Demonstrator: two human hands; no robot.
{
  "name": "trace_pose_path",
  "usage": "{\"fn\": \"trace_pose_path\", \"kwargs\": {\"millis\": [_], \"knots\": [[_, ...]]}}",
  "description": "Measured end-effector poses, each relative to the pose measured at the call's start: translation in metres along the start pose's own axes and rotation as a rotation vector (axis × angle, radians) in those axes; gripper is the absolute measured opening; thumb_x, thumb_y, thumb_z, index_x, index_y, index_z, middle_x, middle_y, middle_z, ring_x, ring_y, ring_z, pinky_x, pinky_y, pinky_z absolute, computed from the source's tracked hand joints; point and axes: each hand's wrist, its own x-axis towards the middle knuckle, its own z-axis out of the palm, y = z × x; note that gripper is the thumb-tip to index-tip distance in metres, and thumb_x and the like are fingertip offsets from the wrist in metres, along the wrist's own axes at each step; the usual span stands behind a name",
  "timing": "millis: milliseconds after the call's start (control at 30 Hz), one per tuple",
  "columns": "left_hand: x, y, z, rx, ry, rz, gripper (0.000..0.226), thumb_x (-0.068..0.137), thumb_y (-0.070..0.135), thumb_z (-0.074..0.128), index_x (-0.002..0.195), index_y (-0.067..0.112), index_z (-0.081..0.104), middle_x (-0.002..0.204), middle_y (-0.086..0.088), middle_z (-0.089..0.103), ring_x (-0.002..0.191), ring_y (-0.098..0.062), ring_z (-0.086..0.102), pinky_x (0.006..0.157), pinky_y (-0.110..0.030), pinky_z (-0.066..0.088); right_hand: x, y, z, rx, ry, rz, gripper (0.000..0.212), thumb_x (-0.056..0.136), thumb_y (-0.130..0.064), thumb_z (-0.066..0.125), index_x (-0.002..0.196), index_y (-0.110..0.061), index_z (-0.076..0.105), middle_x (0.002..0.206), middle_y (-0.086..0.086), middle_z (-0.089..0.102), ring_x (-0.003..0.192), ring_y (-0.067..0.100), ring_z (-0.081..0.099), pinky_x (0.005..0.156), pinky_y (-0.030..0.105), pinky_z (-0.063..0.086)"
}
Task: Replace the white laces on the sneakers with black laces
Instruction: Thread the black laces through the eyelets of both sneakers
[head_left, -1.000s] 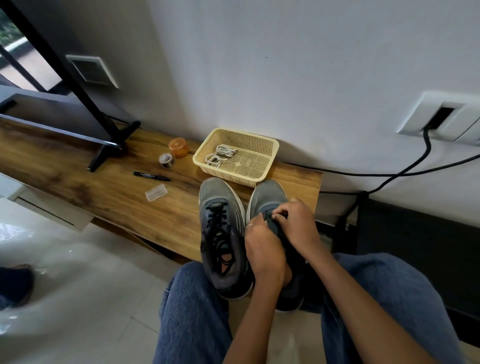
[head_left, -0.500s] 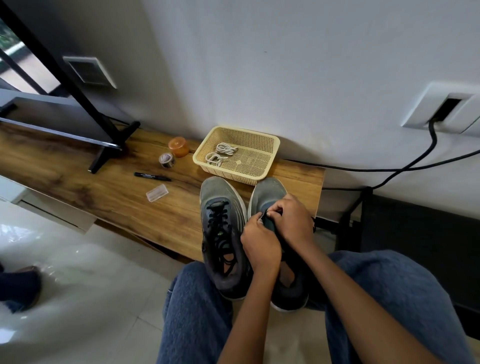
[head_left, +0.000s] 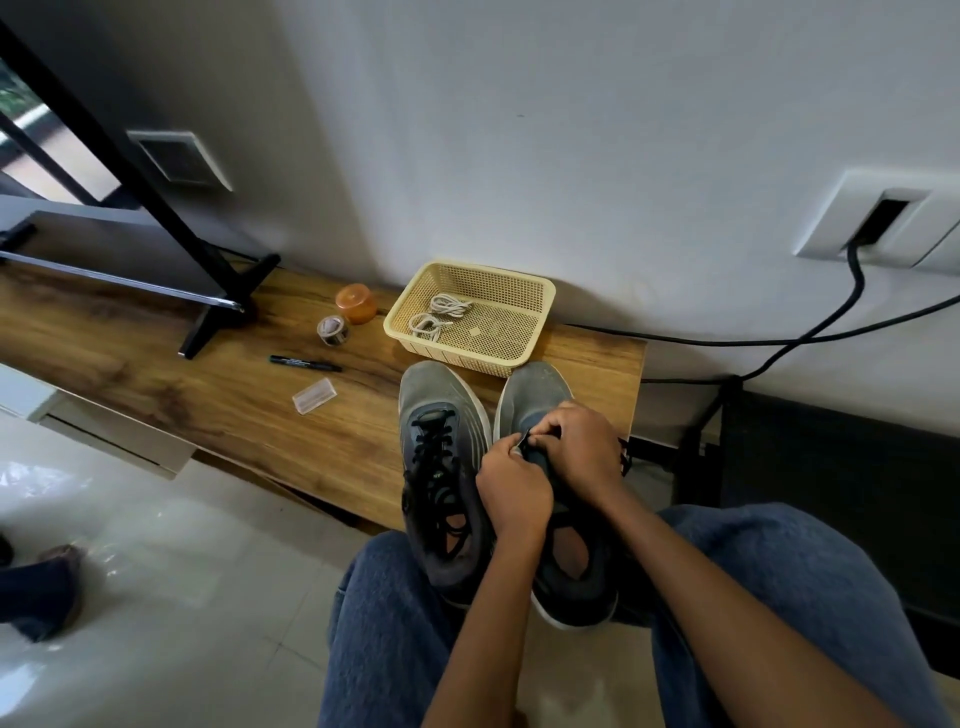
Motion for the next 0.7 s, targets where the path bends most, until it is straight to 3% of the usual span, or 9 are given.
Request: {"fn": "trace_pose_path", "kwargs": {"millis": [333, 533, 633, 700], "knots": [[-0.010, -0.005, 0.004, 0.062, 0.047, 0.114, 0.034, 0.101, 0.010, 0.039, 0.129, 0.011, 0.058, 0.123, -0.009, 0.064, 0.113, -0.021, 0.059, 0.087, -0.021, 0.041, -0.002, -0.010, -0.003, -0.271, -0.014, -0.087, 0.021, 0.093, -0.015, 0.053, 0.103, -0.016, 0.071, 0.106, 0.003, 0.066, 0.097, 0.020, 0.061, 0.078, 0.029, 0.045], [-0.014, -0.011, 0.007, 0.056, 0.061, 0.169, 0.032, 0.100, 0.011, 0.043, 0.127, 0.012, 0.059, 0.121, -0.006, 0.065, 0.111, -0.018, 0.059, 0.086, -0.017, 0.038, -0.003, -0.007, -0.001, -0.113, -0.005, -0.044, 0.013, 0.084, -0.010, 0.059, 0.091, -0.017, 0.068, 0.092, 0.006, 0.070, 0.086, 0.025, 0.064, 0.073, 0.035, 0.050], [-0.015, -0.009, 0.006, -0.019, 0.033, 0.125, 0.032, 0.100, 0.016, 0.045, 0.128, 0.014, 0.059, 0.121, -0.002, 0.064, 0.114, -0.016, 0.057, 0.090, -0.020, 0.040, -0.007, -0.008, -0.003, -0.010, 0.027, -0.054, 0.017, 0.081, -0.007, 0.061, 0.094, -0.018, 0.057, 0.085, 0.001, 0.069, 0.080, 0.023, 0.063, 0.070, 0.038, 0.050], [-0.013, -0.004, 0.001, -0.051, 0.010, 0.096, 0.033, 0.101, 0.021, 0.041, 0.129, 0.015, 0.056, 0.114, 0.003, 0.062, 0.110, -0.014, 0.055, 0.084, -0.019, 0.036, -0.010, -0.008, -0.004, 0.043, 0.043, -0.059, 0.021, 0.079, -0.007, 0.059, 0.093, -0.019, 0.049, 0.083, -0.003, 0.068, 0.076, 0.023, 0.061, 0.068, 0.038, 0.047]]}}
